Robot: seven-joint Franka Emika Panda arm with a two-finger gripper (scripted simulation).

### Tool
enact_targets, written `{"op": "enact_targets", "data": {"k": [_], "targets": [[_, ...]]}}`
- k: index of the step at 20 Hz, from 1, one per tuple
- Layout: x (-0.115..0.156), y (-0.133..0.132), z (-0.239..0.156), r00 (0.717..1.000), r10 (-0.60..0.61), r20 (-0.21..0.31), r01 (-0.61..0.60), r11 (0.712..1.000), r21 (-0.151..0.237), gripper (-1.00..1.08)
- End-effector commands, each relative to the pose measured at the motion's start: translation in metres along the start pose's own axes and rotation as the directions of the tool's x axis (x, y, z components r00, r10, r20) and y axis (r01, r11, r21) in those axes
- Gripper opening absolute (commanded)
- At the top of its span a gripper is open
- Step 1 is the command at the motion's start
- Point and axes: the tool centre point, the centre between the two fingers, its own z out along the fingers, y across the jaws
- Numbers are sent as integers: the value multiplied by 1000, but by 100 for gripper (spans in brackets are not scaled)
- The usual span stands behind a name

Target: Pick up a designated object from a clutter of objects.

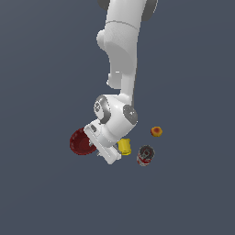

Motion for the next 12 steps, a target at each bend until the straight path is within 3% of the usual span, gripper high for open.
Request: {"op": "enact_targets", "data": {"k": [1,12], "targets": [[0,0,1,1000,2,-2,-2,1000,-1,28],[-1,0,28,1000,2,-2,-2,1000,0,28]]}}
